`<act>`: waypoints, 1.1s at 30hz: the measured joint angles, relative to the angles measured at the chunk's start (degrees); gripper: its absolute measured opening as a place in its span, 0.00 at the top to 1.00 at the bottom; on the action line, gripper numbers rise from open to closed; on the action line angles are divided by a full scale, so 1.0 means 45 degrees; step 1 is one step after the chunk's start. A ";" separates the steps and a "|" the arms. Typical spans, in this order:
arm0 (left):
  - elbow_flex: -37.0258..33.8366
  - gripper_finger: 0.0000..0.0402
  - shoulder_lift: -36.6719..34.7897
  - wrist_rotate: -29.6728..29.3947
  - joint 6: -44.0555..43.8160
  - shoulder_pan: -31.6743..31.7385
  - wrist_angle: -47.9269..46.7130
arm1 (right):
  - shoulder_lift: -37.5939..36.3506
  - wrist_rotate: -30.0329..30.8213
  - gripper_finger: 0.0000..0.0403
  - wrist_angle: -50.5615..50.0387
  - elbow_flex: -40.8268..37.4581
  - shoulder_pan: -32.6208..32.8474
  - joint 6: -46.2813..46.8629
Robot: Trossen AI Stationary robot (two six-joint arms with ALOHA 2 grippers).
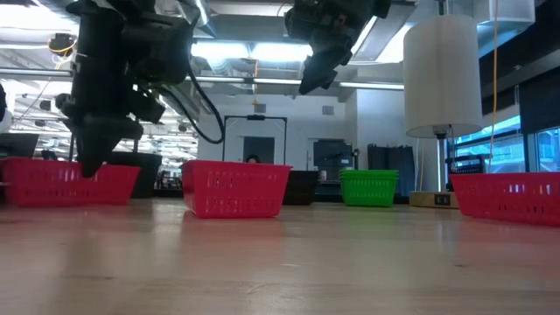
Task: Stack baskets by color
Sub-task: Stack the left red bin on the middle red bin
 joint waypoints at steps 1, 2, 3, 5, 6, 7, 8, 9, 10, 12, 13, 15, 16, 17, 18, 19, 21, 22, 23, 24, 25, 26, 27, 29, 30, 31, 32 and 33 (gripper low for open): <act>0.0074 0.99 0.0000 0.0021 0.0323 -0.0005 -0.0084 | -0.0001 -0.0005 0.78 0.0000 0.0000 0.0000 -0.0001; 0.0196 0.99 -0.0001 0.0046 0.0655 -0.0006 -0.0216 | -0.0025 -0.0009 0.79 -0.0006 0.0000 0.0000 -0.0005; 0.0342 0.99 -0.0010 0.0046 0.1081 -0.0022 -0.0340 | -0.0069 -0.0009 0.80 -0.0032 0.0000 0.0000 -0.0014; 0.0711 0.99 -0.0010 -0.0089 0.2002 -0.0144 -0.0682 | -0.0236 -0.0196 0.82 -0.0096 0.0000 0.0000 -0.0198; 0.0974 0.99 -0.0010 -0.0235 0.2457 -0.0213 -0.0949 | -0.0358 -0.0384 0.83 -0.0094 0.0000 0.0000 -0.0214; 0.1266 0.99 -0.0012 -0.0396 0.2976 -0.0270 -0.1278 | -0.0510 -0.0544 0.84 -0.0102 0.0000 0.0000 -0.0217; 0.1602 1.00 -0.0015 -0.0602 0.3560 -0.0350 -0.1624 | -0.0679 -0.0646 0.86 -0.0098 0.0000 0.0000 -0.0226; 0.1961 1.00 -0.0015 -0.0818 0.4208 -0.0441 -0.1965 | -0.0879 -0.0710 0.87 -0.0111 0.0000 0.0000 -0.0237; 0.2323 1.00 -0.0015 -0.1025 0.5041 -0.0533 -0.2264 | -0.1109 -0.0735 0.87 -0.0165 0.0000 0.0000 -0.0257; 0.3099 1.00 -0.0024 -0.1495 0.6643 -0.0742 -0.2739 | -0.1582 -0.0776 0.88 -0.0344 0.0000 0.0024 -0.0282; 0.3456 1.00 -0.0028 -0.1702 0.7652 -0.0865 -0.2880 | -0.1837 -0.0776 0.88 -0.0480 0.0000 0.0024 -0.0286; 0.4133 1.00 -0.0173 -0.1911 0.9778 -0.1051 -0.2920 | -0.2357 -0.0776 0.88 -0.0635 0.0000 0.0024 -0.0362; 0.4488 1.00 -0.0295 -0.1942 1.0740 -0.1115 -0.2866 | -0.2645 -0.0776 0.88 -0.0677 0.0000 0.0024 -0.0466; 0.4875 1.00 -0.0394 -0.1960 1.1722 -0.1177 -0.2756 | -0.2944 -0.0776 0.88 -0.0756 0.0000 0.0024 -0.0512; 0.5203 1.00 -0.0483 -0.1969 1.2687 -0.1207 -0.2625 | -0.3201 -0.0776 0.88 -0.0789 0.0000 0.0024 -0.0525; 0.5496 1.00 -0.0582 -0.1948 1.3704 -0.1214 -0.2469 | -0.3483 -0.0779 0.88 -0.0767 0.0002 0.0024 -0.0523; 0.6165 1.00 -0.0697 -0.1694 1.5478 -0.1196 -0.1932 | -0.3992 -0.0776 0.88 -0.0766 0.0004 0.0024 -0.0423; 0.6478 1.00 -0.0704 -0.1397 1.6292 -0.1164 -0.1571 | -0.4226 -0.0777 0.88 -0.0763 0.0005 0.0024 -0.0285; 0.6775 1.00 -0.0683 -0.0890 1.7061 -0.1095 -0.1355 | -0.4465 -0.0781 0.88 -0.0758 0.0005 0.0024 -0.0233; 0.7031 1.00 -0.0670 -0.0303 1.7866 -0.1025 -0.1315 | -0.4696 -0.0781 0.88 -0.0753 0.0005 0.0024 -0.0186; 0.7223 1.00 -0.0674 0.0191 1.8692 -0.0985 -0.1278 | -0.4905 -0.0780 0.88 -0.0753 0.0005 0.0024 -0.0153; 0.7305 1.00 -0.0700 0.0589 1.9485 -0.0981 -0.1039 | -0.5096 -0.0782 0.88 -0.0739 0.0005 0.0024 -0.0102; 0.7322 1.00 -0.0699 0.0890 2.0283 -0.0986 -0.0655 | -0.5274 -0.0781 0.88 -0.0729 0.0005 0.0024 0.0046; 0.7249 1.00 -0.0670 0.1004 2.1595 -0.0996 -0.0218 | -0.5589 -0.0781 0.88 -0.0729 0.0005 0.0024 0.0319; 0.7227 1.00 -0.0670 0.1008 2.2092 -0.0996 -0.0071 | -0.5734 -0.0781 0.88 -0.0729 0.0005 0.0024 0.0470; 0.7198 1.00 -0.0670 0.1011 2.2390 -0.0988 0.0208 | -0.5878 -0.0781 0.88 -0.0733 0.0005 0.0024 0.0523; 0.7171 1.00 -0.0670 0.1107 2.2578 -0.0981 0.0578 | -0.5995 -0.0781 0.88 -0.0729 0.0005 0.0025 0.0539; 0.7109 1.00 -0.0663 0.1259 2.2673 -0.0980 0.0889 | -0.6091 -0.0786 0.88 -0.0730 0.0005 0.0058 0.0539</act>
